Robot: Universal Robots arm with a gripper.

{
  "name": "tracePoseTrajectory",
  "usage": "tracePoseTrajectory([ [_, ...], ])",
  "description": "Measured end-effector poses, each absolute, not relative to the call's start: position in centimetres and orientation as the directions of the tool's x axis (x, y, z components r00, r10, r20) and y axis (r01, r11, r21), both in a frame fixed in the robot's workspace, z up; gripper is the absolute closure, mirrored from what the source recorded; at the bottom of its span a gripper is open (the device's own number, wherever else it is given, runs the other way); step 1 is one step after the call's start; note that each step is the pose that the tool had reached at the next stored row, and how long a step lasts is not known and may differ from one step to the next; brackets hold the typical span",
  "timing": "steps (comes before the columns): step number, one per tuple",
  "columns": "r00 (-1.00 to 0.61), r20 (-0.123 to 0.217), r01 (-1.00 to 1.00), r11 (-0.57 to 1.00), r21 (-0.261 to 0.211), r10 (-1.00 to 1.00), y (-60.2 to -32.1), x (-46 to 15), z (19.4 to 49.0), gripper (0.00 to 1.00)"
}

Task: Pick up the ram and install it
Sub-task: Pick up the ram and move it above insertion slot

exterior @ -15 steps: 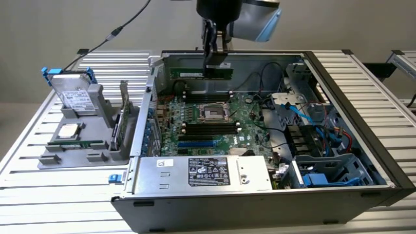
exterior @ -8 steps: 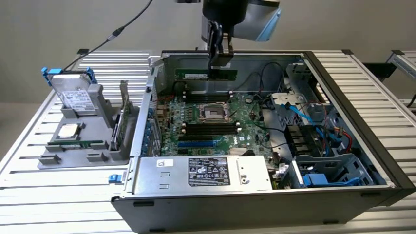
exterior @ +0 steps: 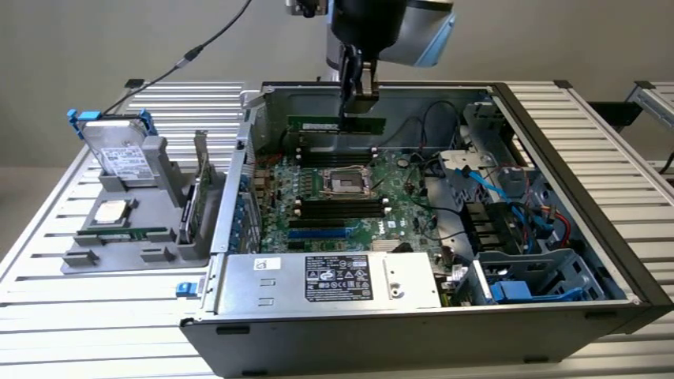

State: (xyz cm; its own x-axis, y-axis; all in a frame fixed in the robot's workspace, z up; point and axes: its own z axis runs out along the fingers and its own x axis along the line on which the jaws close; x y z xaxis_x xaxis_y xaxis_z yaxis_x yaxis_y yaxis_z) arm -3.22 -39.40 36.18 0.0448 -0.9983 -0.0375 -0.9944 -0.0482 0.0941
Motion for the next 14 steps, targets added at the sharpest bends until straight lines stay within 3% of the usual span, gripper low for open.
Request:
tracePoseTrajectory([
  [14,0.031,-0.061,-0.996,-0.036,0.083,-0.998,-39.4,-2.2,34.9,0.87],
])
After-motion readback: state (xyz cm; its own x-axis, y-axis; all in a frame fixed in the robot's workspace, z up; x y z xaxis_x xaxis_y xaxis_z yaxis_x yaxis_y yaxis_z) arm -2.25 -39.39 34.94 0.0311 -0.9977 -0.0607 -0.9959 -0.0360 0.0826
